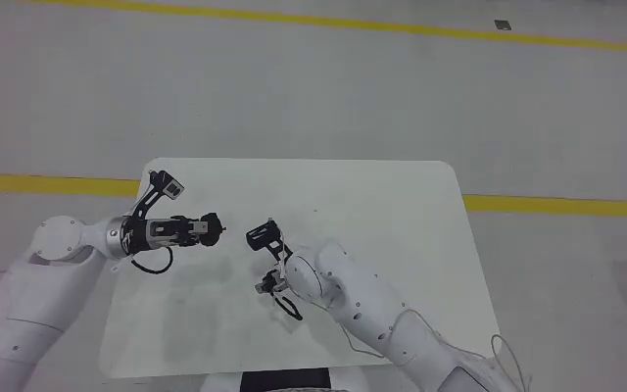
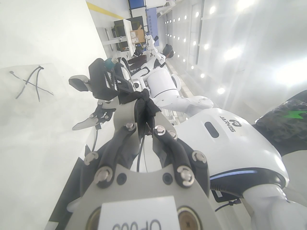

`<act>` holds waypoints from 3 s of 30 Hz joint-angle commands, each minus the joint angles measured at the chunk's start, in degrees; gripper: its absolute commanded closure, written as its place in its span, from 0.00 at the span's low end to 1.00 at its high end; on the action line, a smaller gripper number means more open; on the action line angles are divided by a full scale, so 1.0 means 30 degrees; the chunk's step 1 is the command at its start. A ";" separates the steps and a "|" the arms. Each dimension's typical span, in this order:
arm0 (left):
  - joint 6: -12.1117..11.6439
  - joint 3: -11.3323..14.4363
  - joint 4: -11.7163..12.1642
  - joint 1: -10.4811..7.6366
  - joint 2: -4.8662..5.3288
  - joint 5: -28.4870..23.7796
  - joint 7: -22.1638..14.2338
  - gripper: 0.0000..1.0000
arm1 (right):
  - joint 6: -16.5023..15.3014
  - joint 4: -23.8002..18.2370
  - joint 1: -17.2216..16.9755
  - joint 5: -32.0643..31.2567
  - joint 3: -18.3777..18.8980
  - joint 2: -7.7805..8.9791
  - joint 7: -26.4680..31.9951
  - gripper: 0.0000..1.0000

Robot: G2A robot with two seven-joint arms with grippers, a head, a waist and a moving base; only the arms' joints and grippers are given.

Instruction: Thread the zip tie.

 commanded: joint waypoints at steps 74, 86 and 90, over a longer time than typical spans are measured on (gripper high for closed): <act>0.0000 0.0000 0.0000 0.0000 0.0000 0.0000 0.0000 1.00 | 0.0441 0.5926 0.0196 -0.5279 0.0265 -0.2946 -0.2166 0.85; 0.0000 0.0000 0.0000 0.0000 0.0000 0.0000 0.0000 1.00 | 0.0441 0.6446 -0.0366 -0.7115 0.0927 -0.3602 -0.2095 0.84; 0.0000 0.0000 0.0000 0.0000 0.0000 0.0000 0.0000 1.00 | 0.0441 0.6743 -0.0433 -0.7118 0.1101 -0.3772 -0.2179 0.84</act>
